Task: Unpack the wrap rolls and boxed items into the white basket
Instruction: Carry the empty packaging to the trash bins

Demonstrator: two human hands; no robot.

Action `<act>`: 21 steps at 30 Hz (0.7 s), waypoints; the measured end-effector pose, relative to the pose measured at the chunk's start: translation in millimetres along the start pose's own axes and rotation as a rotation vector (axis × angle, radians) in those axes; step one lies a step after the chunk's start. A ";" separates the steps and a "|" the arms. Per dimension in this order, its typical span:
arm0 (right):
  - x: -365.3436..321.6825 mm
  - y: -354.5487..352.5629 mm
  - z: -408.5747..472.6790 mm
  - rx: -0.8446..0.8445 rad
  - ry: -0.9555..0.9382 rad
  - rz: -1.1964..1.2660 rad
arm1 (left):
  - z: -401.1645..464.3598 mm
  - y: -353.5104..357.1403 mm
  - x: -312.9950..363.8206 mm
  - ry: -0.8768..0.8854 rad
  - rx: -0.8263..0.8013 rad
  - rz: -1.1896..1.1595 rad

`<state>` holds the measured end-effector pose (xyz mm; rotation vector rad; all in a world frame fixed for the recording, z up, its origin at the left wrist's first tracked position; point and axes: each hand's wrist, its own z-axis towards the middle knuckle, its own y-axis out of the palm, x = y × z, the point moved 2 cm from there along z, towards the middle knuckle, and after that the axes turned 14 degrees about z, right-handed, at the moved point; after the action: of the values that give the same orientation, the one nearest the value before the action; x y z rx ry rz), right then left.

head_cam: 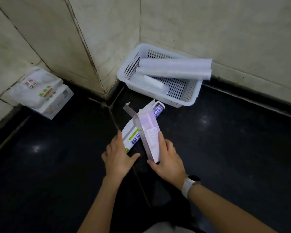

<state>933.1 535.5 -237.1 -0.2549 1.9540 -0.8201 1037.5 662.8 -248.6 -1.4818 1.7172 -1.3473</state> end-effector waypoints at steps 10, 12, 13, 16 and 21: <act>33.5 -33.3 -72.6 0.311 0.007 0.505 | -60.9 7.0 10.9 0.048 0.183 -0.425; 49.9 -47.1 -110.1 0.394 0.030 0.563 | -90.2 15.1 33.5 0.110 0.182 -0.495; 62.1 -53.1 -132.5 0.441 0.045 0.583 | -106.3 21.7 47.6 0.155 0.169 -0.510; 109.7 -65.8 -217.2 0.615 0.092 0.644 | -163.2 52.8 94.5 0.330 0.122 -0.466; 203.6 -57.8 -403.4 1.038 0.273 0.768 | -300.8 139.8 161.2 0.659 -0.104 -0.327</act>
<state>479.2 568.7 -219.2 1.1837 1.4084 -1.2199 673.9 607.2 -221.3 -1.5238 2.0034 -2.1289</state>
